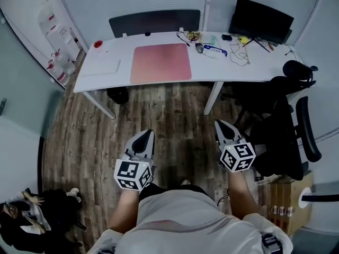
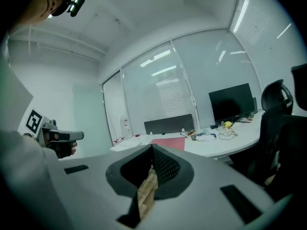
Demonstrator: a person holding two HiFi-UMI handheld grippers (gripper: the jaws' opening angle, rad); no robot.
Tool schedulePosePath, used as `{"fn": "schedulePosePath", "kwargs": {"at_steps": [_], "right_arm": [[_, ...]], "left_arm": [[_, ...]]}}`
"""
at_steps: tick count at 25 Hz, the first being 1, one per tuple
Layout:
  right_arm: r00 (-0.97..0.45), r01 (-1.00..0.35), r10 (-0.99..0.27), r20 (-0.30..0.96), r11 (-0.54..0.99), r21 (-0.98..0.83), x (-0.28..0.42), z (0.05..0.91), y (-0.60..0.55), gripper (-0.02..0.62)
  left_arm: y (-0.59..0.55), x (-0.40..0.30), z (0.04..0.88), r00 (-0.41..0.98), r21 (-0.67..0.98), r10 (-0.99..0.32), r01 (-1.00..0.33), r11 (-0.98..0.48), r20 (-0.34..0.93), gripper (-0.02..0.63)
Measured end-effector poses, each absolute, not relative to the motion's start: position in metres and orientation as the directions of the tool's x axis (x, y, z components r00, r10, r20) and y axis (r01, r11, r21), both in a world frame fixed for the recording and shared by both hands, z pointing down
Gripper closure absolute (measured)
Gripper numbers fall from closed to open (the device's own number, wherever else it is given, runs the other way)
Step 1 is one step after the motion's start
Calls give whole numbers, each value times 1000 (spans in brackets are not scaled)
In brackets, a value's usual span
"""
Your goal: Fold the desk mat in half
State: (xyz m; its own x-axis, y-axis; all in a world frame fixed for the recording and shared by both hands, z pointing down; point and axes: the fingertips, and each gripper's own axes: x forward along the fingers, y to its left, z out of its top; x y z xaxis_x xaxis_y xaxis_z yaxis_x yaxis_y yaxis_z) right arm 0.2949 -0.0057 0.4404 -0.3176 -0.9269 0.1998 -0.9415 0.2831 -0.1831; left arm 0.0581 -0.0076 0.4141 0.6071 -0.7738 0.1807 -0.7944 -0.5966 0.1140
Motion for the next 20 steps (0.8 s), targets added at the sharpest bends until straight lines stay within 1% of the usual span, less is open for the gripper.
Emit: {"fn": "schedulePosePath", "kwargs": {"at_steps": [5,12,17,20], "right_arm": [[-316,-940,-925,212,274,-204,313,454,-37,543],[-249,-962,-941,229,213,-171,321,460,-97,543],[-193,-977,-944,266,159,-146,309,459,-162,543],[-158,-982,-946,282,121,-144,294,458,-208,543]], "left_arm": [[-51,84,418,621,109,-763,-783,-612,179,589],[-132,100,423,685,115,-713,-728,-676,147,591],[-209,84,419,718,130,-684,-696,-706,129,590],[-255,61,418,724,104,-676,-689,-717,136,589]]}}
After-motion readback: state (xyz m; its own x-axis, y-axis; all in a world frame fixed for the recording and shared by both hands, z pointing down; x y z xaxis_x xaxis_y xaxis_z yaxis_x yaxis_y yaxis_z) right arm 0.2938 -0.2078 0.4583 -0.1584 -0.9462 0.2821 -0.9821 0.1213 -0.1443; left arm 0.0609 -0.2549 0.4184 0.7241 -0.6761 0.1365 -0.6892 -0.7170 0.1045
